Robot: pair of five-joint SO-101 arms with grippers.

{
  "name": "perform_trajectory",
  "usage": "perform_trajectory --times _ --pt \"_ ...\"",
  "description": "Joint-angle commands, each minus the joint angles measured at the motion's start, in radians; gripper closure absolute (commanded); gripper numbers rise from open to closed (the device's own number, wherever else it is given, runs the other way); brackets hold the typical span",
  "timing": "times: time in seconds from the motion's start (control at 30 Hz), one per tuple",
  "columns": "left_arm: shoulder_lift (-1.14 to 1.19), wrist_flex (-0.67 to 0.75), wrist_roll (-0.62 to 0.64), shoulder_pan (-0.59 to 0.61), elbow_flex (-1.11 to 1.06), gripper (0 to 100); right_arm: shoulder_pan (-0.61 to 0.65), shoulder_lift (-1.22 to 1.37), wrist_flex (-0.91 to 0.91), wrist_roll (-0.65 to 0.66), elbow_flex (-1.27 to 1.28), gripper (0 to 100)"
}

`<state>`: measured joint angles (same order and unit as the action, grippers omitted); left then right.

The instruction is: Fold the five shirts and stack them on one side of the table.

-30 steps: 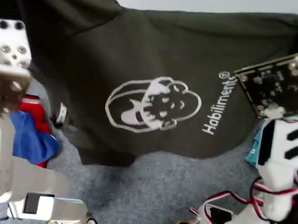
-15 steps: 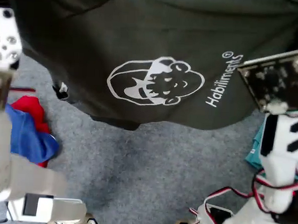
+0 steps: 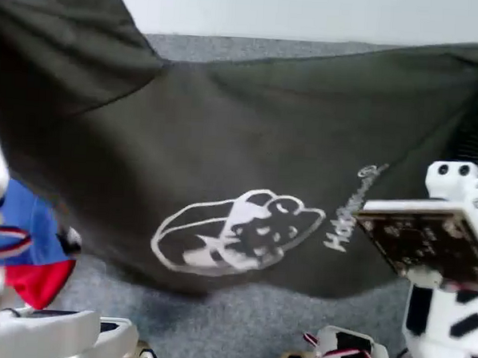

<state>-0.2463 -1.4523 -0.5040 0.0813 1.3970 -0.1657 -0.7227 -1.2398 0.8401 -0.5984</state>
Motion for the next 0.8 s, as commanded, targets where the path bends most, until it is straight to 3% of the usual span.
perform_trajectory --times 0.0,0.27,0.4,0.57,0.63,0.77 --pt "-0.002 -0.011 -0.011 0.003 -0.125 99 0.004 0.097 -0.022 0.011 -0.025 98.8" --pt "0.000 0.069 -0.008 0.002 -0.720 99 0.036 0.475 -0.220 0.005 -0.025 98.8" --pt "-0.002 0.290 -0.011 0.006 -1.092 99 0.038 0.671 -0.182 0.003 -0.025 98.8" --pt "0.006 0.669 -0.011 0.006 -1.437 99 0.033 0.842 -0.022 -0.035 -0.026 98.8" --pt "0.038 0.784 -0.011 0.006 -1.515 99 0.033 0.892 0.044 -0.035 -0.026 98.8" --pt "0.161 0.855 -0.009 0.018 -1.511 99 0.035 0.984 0.162 -0.037 -0.026 98.8"
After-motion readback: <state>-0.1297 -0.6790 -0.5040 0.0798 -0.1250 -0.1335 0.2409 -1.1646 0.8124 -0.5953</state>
